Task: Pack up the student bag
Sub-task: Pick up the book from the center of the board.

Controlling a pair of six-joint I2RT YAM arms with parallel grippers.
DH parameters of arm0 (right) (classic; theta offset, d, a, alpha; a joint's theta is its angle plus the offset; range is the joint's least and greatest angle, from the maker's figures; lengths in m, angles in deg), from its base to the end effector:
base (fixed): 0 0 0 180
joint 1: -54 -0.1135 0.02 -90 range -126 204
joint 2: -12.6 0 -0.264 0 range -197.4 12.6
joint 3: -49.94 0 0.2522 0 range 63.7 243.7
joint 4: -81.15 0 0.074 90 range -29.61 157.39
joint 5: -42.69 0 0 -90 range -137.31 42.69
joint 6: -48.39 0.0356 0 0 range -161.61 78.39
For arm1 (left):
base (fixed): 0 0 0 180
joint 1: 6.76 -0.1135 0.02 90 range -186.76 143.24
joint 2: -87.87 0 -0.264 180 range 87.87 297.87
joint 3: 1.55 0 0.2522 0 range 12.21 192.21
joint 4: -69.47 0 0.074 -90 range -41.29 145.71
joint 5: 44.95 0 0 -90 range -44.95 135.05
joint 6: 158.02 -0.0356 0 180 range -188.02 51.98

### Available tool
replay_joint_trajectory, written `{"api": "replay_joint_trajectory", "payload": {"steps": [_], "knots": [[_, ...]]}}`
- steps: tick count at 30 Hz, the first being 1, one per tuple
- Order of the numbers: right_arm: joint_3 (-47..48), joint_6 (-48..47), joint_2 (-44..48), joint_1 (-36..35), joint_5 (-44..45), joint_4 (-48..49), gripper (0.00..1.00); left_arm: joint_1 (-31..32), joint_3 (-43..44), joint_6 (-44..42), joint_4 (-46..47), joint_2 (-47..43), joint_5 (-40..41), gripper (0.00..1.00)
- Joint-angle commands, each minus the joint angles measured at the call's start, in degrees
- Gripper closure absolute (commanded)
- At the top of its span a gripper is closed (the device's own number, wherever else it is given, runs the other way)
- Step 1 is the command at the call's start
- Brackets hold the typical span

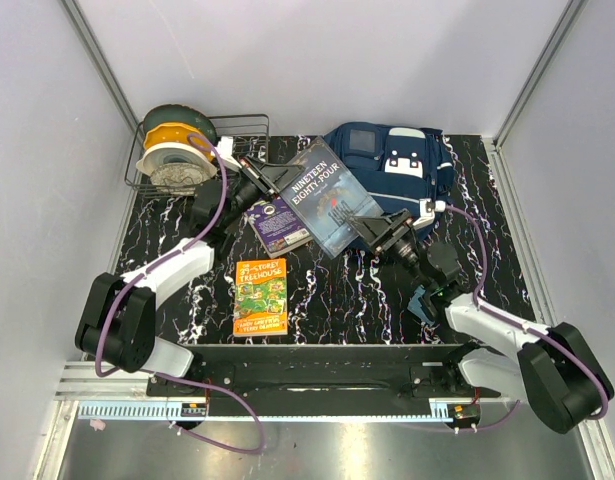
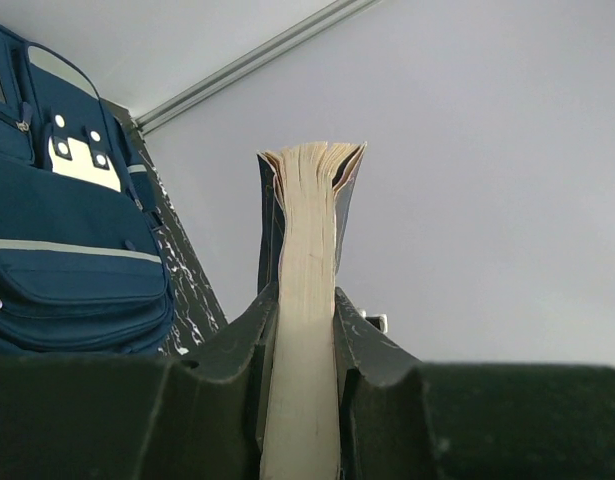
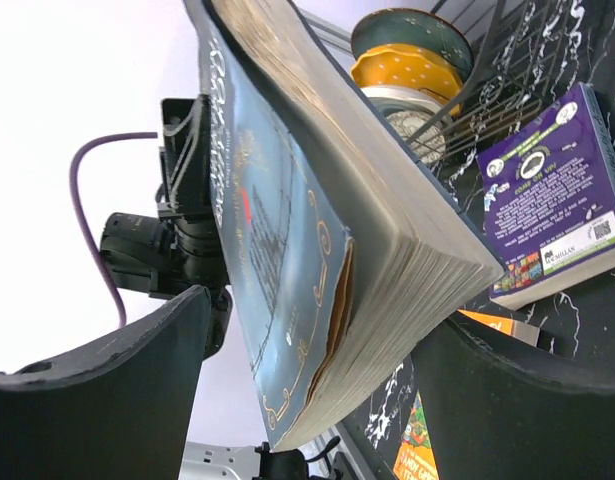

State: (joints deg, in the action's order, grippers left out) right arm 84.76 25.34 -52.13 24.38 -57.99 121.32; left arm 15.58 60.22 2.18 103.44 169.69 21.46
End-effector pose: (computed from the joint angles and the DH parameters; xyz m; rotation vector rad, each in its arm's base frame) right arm 0.1994 0.1210 0.2459 0.3356 1.5420 1.4992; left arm 0.2932 -0.1359 0.3140 -0.2420 1.5303 -1.5986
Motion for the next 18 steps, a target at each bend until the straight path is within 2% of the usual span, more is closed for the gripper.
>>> {"api": "replay_joint_trajectory", "payload": {"steps": [1,5,9,15,16,18], "knots": [[3.20,-2.18,3.38,-0.34,1.63,5.22,0.18,1.03,0.24,4.07,5.19,-0.79,-1.37,1.00],[3.90,-1.83,3.38,-0.43,0.66,4.78,0.19,1.82,0.95,3.64,3.87,-0.08,-1.98,1.00],[4.51,-1.05,2.94,-0.34,1.10,4.70,0.34,2.96,0.25,4.07,3.43,0.00,-0.67,1.00],[5.31,-1.57,2.68,-0.34,0.92,5.04,0.36,3.23,0.07,6.18,6.85,1.76,-1.80,1.00],[5.31,-1.57,2.94,-0.34,1.18,5.13,0.47,3.23,-0.19,6.44,7.03,1.85,-1.89,1.00],[5.05,-1.66,3.47,-0.34,1.80,4.43,0.55,3.23,-0.63,6.62,7.38,1.85,-1.63,1.00]]}}
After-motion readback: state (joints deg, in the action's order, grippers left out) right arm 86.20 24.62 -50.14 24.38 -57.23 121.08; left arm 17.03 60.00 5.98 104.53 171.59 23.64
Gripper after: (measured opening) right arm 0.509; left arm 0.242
